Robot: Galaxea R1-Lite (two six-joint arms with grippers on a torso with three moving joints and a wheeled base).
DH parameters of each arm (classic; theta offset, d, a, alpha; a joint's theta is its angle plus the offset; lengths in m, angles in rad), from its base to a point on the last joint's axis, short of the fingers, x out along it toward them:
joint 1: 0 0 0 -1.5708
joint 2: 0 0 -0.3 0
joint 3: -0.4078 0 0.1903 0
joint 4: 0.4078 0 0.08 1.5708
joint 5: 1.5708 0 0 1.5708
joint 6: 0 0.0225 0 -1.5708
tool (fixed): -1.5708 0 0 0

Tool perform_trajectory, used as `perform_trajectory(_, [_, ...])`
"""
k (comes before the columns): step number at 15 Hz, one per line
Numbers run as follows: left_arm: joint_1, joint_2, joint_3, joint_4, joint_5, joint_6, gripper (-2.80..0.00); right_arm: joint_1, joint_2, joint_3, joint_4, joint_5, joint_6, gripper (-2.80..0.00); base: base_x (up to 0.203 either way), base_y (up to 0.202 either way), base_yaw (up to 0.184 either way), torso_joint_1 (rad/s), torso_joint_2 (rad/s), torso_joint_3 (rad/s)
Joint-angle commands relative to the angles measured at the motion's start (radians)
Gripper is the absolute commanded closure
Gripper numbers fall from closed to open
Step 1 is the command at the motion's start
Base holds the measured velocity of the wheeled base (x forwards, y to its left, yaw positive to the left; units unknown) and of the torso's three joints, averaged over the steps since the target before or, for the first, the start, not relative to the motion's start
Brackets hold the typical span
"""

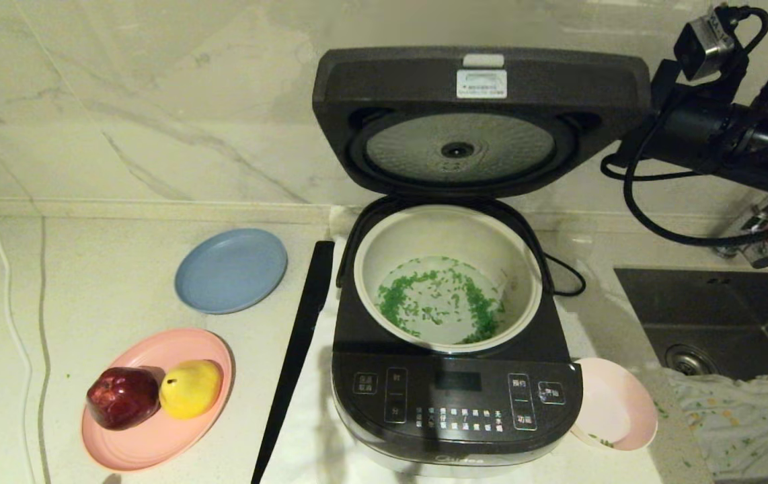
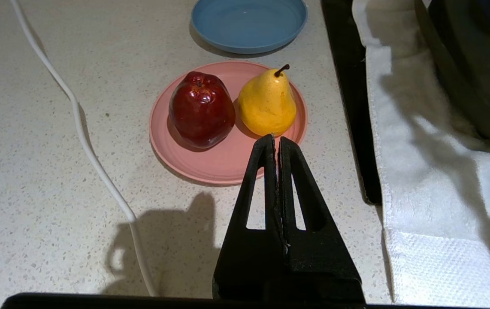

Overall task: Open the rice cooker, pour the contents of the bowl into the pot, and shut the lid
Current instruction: Close the rice cooker

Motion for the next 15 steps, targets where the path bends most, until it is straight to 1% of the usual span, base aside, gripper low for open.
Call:
perform_trajectory(1, [0.000,0.000,0.005,0.000,-0.001,0.001,0.00,0.017,-0.072,0.116,-0.003,0.006,0.000,0.00,0.000,0.000,0.000,0.000,0.00,0.000])
perform_trajectory(4, [0.000,0.000,0.005,0.000,-0.001,0.001,0.00,0.053,-0.101,0.277,-0.014,0.006,-0.015,0.00,0.000,0.000,0.000,0.000,0.00,0.000])
perform_trajectory(6, [0.000,0.000,0.005,0.000,-0.001,0.001,0.00,0.073,-0.104,0.375,-0.034,0.004,-0.058,0.00,0.000,0.000,0.000,0.000,0.00,0.000])
perform_trajectory(9, [0.000,0.000,0.005,0.000,-0.001,0.001,0.00,0.107,-0.121,0.497,-0.048,0.000,-0.094,0.00,0.000,0.000,0.000,0.000,0.00,0.000])
perform_trajectory(12, [0.000,0.000,0.005,0.000,-0.001,0.001,0.00,0.126,-0.127,0.606,-0.080,-0.004,-0.095,0.00,0.000,0.000,0.000,0.000,0.00,0.000])
perform_trajectory(15, [0.000,0.000,0.005,0.000,-0.001,0.001,0.00,0.136,-0.106,0.695,-0.168,-0.004,-0.094,0.00,0.000,0.000,0.000,0.000,0.00,0.000])
